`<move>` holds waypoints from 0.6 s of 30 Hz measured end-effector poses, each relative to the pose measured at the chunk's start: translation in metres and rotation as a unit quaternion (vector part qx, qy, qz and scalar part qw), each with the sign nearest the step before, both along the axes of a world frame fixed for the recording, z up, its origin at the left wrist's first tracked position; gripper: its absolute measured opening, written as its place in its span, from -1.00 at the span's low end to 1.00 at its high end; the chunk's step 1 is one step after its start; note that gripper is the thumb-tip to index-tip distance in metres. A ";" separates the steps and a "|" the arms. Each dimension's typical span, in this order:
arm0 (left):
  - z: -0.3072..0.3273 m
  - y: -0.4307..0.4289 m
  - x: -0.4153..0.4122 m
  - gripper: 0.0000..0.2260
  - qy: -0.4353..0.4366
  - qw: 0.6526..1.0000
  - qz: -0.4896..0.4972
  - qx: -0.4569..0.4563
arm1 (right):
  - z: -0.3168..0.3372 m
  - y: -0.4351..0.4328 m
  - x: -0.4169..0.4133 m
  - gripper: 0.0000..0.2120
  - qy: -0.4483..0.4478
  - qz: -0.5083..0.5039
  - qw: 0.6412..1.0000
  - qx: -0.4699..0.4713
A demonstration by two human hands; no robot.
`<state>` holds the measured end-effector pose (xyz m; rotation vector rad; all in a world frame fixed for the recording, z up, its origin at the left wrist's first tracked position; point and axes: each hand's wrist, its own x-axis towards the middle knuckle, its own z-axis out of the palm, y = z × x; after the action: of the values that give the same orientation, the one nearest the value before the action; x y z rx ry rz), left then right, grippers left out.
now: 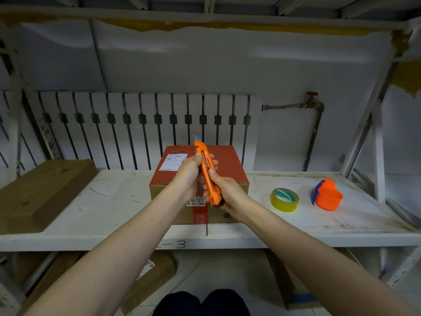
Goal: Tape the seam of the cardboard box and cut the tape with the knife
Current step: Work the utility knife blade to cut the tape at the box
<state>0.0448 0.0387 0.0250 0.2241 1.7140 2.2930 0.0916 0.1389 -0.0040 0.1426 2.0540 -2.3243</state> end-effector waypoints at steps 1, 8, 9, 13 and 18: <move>-0.001 0.000 0.000 -0.65 0.009 1.000 0.001 -0.006 | 0.000 -0.001 0.000 -0.56 0.000 0.001 1.000 0.000; -0.005 0.000 -0.005 -0.64 0.020 1.000 0.008 -0.022 | 0.003 -0.003 -0.003 -0.67 0.012 -0.002 1.000 -0.002; -0.006 -0.001 -0.005 -0.63 0.015 1.000 0.007 -0.020 | 0.003 -0.003 -0.004 -0.68 0.012 0.001 1.000 0.002; -0.007 -0.004 -0.006 -0.62 0.001 1.000 -0.006 -0.018 | 0.001 -0.004 -0.002 -0.74 0.010 0.025 1.000 -0.009; -0.007 -0.009 -0.007 -0.64 -0.001 0.999 -0.025 -0.032 | 0.002 0.001 0.002 -0.79 -0.011 0.077 0.995 -0.058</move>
<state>0.0382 0.0293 0.0178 0.2493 1.7571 2.1986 0.0932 0.1394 -0.0020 0.0068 1.8419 -2.3303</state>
